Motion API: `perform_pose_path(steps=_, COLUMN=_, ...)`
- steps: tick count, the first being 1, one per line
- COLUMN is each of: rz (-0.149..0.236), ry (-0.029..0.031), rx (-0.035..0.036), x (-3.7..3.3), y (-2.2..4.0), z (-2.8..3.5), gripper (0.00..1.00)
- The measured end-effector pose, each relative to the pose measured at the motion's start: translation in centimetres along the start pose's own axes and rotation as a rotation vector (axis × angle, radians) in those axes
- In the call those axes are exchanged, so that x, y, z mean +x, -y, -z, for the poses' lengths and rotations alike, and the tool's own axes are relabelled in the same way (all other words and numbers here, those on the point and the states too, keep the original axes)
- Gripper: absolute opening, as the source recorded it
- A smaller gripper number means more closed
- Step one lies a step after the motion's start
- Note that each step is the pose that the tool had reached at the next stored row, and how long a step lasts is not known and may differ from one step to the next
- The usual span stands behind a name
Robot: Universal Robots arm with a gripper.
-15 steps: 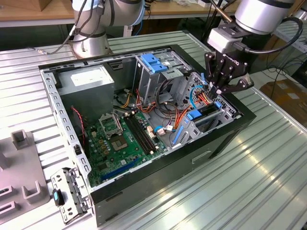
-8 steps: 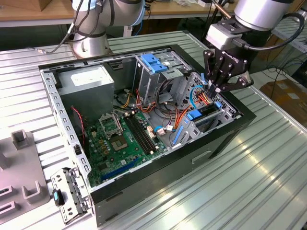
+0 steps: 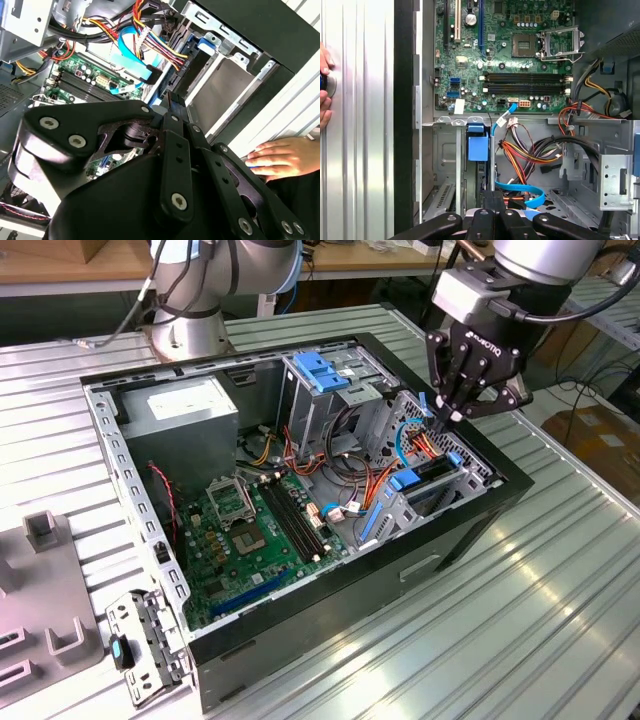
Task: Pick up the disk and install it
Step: 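Insert the second disk wire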
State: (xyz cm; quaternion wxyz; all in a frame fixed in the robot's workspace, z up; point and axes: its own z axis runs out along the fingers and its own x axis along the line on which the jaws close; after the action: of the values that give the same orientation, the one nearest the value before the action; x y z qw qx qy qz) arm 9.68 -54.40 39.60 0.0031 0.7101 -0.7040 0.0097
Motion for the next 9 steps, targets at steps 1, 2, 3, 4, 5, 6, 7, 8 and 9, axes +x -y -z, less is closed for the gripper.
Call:
perform_pose_path(steps=1, rz=0.0, ry=0.0, rx=-0.0001, x=0.0, y=0.0, z=0.0, gripper=0.11)
perform_pose_path(steps=2, rz=0.0, ry=0.0, rx=-0.0001, x=0.0, y=0.0, z=0.0, gripper=0.11)
perform_pose_path(steps=3, rz=0.0, ry=-0.0001, rx=-0.0002, x=-0.01, y=0.0, z=0.0, gripper=0.11)
perform_pose_path(steps=4, rz=0.0, ry=-0.0001, rx=-0.0002, x=-0.02, y=0.0, z=0.0, gripper=0.11)
perform_pose_path(steps=5, rz=0.0, ry=-0.0001, rx=-0.0002, x=-0.02, y=0.0, z=0.0, gripper=0.11)
perform_pose_path(steps=6, rz=0.0, ry=-0.0001, rx=-0.0003, x=-0.03, y=0.0, z=0.0, gripper=0.11)
perform_pose_path(steps=7, rz=0.0, ry=-0.0001, rx=-0.0003, x=-0.04, y=0.0, z=0.0, gripper=0.11)
perform_pose_path(steps=8, rz=0.0, ry=-0.0001, rx=-0.0003, x=-0.04, y=0.0, z=0.0, gripper=0.11)
perform_pose_path(steps=9, rz=0.0, ry=-0.0002, rx=-0.0004, x=-0.04, y=0.0, z=0.0, gripper=0.11)
